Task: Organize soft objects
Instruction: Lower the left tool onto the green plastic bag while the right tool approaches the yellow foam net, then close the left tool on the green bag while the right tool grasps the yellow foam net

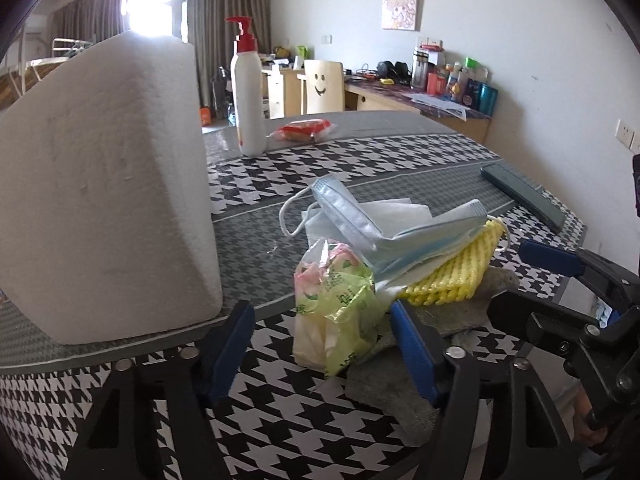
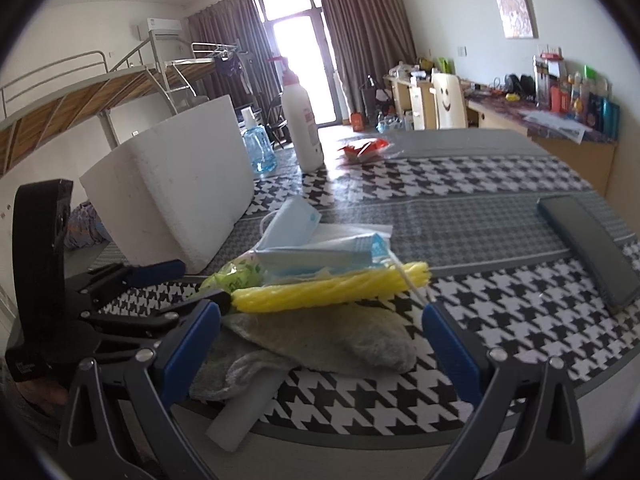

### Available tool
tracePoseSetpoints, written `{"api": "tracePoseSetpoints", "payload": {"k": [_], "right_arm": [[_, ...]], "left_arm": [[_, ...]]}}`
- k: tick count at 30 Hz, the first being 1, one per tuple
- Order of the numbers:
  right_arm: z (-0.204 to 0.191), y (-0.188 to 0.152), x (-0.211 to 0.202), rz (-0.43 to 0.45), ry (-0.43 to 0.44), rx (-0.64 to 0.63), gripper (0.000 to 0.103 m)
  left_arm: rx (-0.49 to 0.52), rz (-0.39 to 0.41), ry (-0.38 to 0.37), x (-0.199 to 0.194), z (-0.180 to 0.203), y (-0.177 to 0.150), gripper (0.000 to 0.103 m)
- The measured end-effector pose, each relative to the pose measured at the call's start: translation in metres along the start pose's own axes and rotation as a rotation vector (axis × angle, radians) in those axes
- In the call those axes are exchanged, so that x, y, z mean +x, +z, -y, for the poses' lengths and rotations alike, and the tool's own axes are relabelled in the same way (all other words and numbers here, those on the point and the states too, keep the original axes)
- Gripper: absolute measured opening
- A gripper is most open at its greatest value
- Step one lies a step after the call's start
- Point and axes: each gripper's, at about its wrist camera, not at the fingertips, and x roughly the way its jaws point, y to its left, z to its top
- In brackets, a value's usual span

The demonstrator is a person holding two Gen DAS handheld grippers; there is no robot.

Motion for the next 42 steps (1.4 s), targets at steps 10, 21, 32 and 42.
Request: {"api": "tracePoseSetpoints", "payload": {"k": [10,21,32,42], "right_arm": [[0.006,0.000,0.011,-0.058,0.070,0.088,0.088],[0.003,0.007,0.003,-0.038,0.091,0.092,0.082],[0.005,0.008,0.013,-0.088,0.108,0.117,0.050],[0.004,0.010,0.009,-0.078,0.100,0.123,0.011]], "left_arm": [[0.003,-0.046,-0.027,0.012,0.002,0.000,0.049],[0.001,-0.045,-0.057,0.012,0.000,-0.001,0.033],[-0.005,-0.023,-0.070,0.006,-0.004,-0.003,0.026],[0.000,0.009,-0.083,-0.007,-0.005,-0.006,0.026]]}}
